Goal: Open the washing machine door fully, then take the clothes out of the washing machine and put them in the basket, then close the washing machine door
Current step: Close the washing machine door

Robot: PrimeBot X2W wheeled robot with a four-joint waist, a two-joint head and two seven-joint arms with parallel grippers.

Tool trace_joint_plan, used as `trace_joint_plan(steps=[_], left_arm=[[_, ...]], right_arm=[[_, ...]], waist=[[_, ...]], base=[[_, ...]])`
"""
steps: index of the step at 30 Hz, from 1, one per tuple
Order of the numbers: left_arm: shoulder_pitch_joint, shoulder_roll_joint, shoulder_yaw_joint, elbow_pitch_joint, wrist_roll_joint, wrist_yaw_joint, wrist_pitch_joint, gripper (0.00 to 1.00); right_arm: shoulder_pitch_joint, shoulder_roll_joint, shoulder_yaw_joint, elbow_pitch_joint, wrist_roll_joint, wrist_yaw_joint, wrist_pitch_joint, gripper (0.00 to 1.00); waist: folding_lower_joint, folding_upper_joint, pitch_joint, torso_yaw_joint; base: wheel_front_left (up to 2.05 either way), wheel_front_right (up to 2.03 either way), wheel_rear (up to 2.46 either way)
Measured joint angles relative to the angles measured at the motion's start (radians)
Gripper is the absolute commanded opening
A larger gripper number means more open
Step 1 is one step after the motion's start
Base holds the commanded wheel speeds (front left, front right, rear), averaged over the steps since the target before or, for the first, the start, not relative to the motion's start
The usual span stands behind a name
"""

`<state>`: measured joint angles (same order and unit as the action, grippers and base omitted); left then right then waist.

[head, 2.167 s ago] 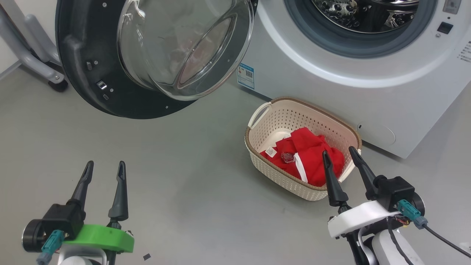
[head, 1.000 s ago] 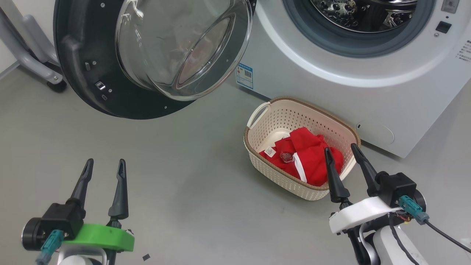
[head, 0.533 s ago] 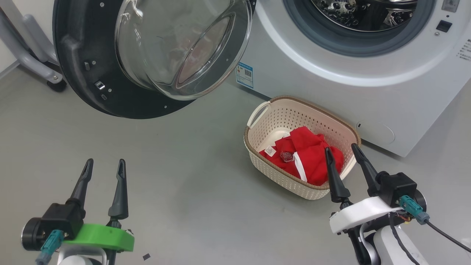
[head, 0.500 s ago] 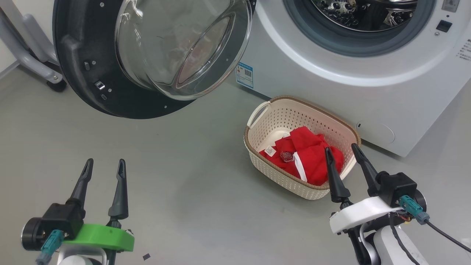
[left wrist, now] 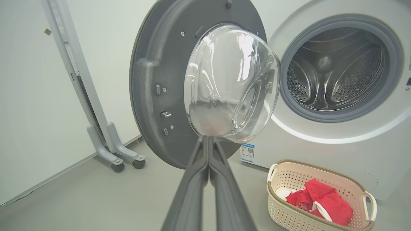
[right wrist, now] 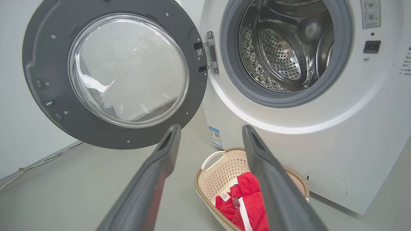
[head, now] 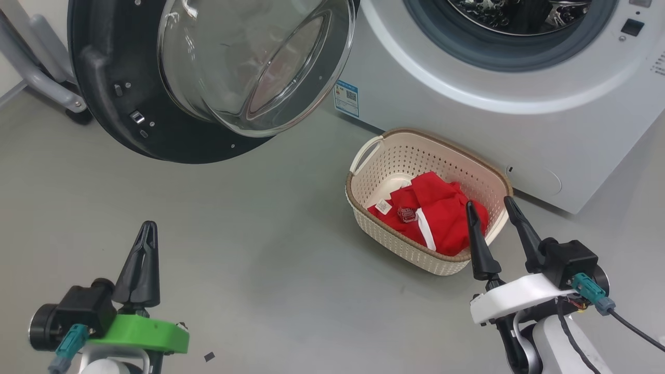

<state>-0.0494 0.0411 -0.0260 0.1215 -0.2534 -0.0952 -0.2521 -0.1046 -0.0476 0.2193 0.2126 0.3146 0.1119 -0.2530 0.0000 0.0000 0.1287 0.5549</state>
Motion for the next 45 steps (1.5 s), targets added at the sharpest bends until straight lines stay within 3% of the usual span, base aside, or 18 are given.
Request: trace_joint_plan(steps=[10, 18, 26, 30, 40, 45], left_arm=[[-0.025, 0.004, 0.1, -0.072, -0.026, -0.007, 0.0, 0.0], [-0.167, 0.13, 0.252, -0.143, -0.051, -0.008, -0.005, 0.0], [-0.304, 0.273, 0.374, -0.122, -0.14, -0.017, -0.003, 0.0], [-0.397, 0.341, 0.427, -0.038, -0.226, -0.025, 0.042, 0.0], [-0.543, 0.403, 0.595, 0.205, -0.419, -0.022, 0.15, 0.0], [-0.627, 0.401, 0.685, 0.367, -0.579, 0.03, 0.265, 0.0]], right_arm=[[0.002, -0.02, -0.003, -0.029, -0.02, -0.018, 0.0, 1.0], [-0.012, -0.044, 0.028, -0.051, -0.06, -0.017, 0.015, 1.0], [-0.071, -0.059, 0.034, -0.084, -0.075, -0.017, 0.034, 1.0], [-0.092, -0.065, 0.04, -0.092, -0.078, -0.016, 0.038, 1.0], [-0.129, -0.069, 0.044, -0.093, -0.087, -0.016, 0.038, 1.0], [-0.138, -0.067, 0.046, -0.091, -0.087, -0.016, 0.038, 1.0]], waist=[[0.0, 0.0, 0.064, 0.0], [0.0, 0.0, 0.135, -0.027], [0.0, 0.0, 0.206, -0.08], [0.0, 0.0, 0.248, -0.117], [0.0, 0.0, 0.304, -0.186], [0.0, 0.0, 0.321, -0.221]], base=[[0.0, 0.0, 0.0], [0.0, 0.0, 0.0], [0.0, 0.0, 0.0], [0.0, 0.0, 0.0], [0.0, 0.0, 0.0], [0.0, 0.0, 0.0]])
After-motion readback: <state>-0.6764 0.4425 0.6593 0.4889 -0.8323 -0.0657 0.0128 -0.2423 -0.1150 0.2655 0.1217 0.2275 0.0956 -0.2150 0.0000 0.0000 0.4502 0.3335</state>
